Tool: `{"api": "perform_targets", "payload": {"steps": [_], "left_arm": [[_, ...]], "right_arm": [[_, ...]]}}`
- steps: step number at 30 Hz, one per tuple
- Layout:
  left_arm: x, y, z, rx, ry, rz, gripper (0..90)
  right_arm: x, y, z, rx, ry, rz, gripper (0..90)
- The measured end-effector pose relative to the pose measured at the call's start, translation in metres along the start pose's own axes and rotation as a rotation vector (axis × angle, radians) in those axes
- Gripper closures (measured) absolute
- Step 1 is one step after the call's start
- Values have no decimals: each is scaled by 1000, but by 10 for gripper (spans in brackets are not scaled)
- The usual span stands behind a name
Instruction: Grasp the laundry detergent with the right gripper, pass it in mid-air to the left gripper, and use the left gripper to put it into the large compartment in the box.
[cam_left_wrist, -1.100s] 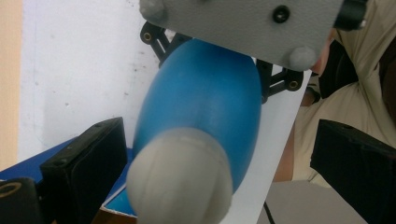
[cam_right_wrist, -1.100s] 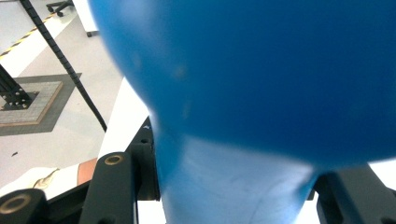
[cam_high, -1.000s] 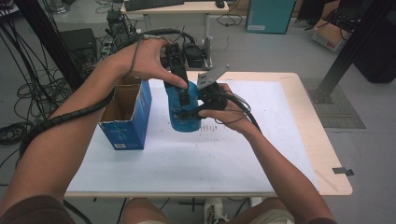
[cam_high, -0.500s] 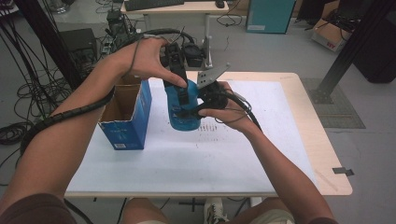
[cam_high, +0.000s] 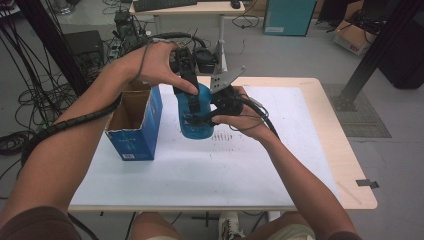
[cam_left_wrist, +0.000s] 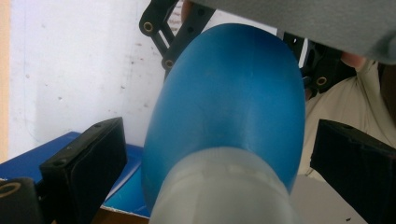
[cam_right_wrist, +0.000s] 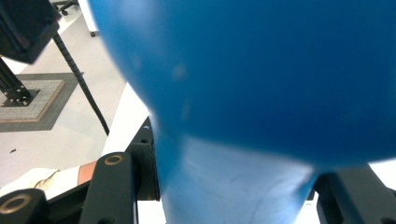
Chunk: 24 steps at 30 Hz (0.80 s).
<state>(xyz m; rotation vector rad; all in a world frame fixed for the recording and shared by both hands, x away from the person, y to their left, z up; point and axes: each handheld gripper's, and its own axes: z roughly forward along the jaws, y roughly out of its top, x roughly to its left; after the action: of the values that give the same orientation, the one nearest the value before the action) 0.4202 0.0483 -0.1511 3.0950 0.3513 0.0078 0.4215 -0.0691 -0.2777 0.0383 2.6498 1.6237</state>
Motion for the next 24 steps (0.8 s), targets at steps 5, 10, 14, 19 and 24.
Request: {"api": "perform_targets", "payload": {"steps": [5, 10, 14, 19, 24], "left_arm": [[1, 0, 1, 5, -4, 10, 41], [2, 0, 1, 9, -3, 12, 41], [1, 0, 2, 4, -3, 6, 41], [1, 0, 1, 6, -2, 11, 42], [0, 0, 0, 4, -3, 8, 41]], "right_arm": [[0, 0, 0, -2, -1, 1, 437], [0, 0, 0, 0, 1, 3, 436], [0, 0, 0, -1, 3, -3, 437], [1, 1, 0, -1, 4, -3, 437], [1, 1, 1, -2, 4, -4, 437]]}}
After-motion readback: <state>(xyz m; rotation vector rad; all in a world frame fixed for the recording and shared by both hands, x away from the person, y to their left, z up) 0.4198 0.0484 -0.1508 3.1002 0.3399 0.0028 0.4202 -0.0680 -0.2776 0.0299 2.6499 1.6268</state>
